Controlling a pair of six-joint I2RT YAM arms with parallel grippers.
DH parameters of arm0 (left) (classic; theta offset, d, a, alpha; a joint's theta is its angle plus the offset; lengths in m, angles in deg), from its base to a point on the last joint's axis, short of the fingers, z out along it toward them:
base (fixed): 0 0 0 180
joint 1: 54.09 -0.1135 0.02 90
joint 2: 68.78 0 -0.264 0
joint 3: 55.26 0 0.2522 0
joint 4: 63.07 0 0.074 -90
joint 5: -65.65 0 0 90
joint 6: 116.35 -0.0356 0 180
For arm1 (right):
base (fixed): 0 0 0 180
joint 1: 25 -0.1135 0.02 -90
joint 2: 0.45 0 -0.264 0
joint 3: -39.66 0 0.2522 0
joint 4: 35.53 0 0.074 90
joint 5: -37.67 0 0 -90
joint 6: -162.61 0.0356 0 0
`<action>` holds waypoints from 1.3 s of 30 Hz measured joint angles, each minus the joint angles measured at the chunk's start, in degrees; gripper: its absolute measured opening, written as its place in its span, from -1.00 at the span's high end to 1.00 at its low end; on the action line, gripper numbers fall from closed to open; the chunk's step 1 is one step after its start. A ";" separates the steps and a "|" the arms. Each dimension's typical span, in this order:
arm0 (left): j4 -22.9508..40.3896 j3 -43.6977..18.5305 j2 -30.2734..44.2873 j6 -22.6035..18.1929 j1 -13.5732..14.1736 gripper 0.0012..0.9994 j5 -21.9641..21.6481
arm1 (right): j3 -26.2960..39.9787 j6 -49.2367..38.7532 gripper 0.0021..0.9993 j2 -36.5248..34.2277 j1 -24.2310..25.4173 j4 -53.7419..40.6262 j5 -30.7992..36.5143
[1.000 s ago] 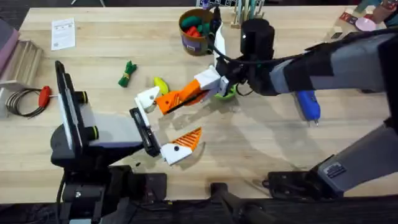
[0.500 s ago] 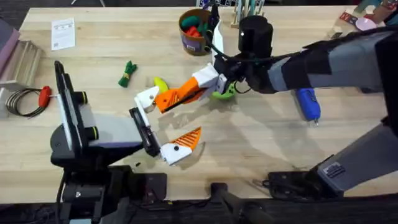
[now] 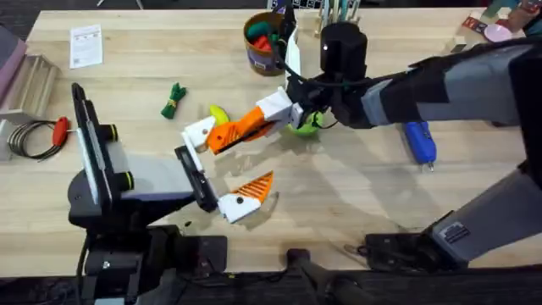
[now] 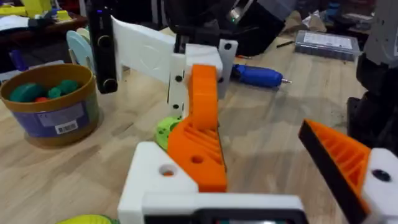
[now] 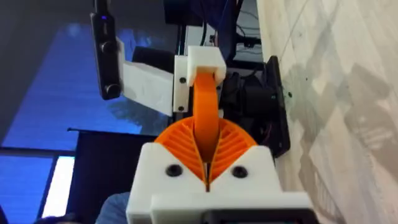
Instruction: Pick up the gripper from the table and insert it into the empty holder that is missing its gripper. Then pick up a screw, insert it into the mounting hole, and use the screwdriver to tighten it. Finally, clean up the table by picking up the vegetable and placing it into the bucket.
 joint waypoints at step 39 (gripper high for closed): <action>-0.17 0.00 -0.01 0.02 -0.37 -0.97 -1.46 | 5.46 2.34 0.99 -3.38 -3.08 -0.12 3.85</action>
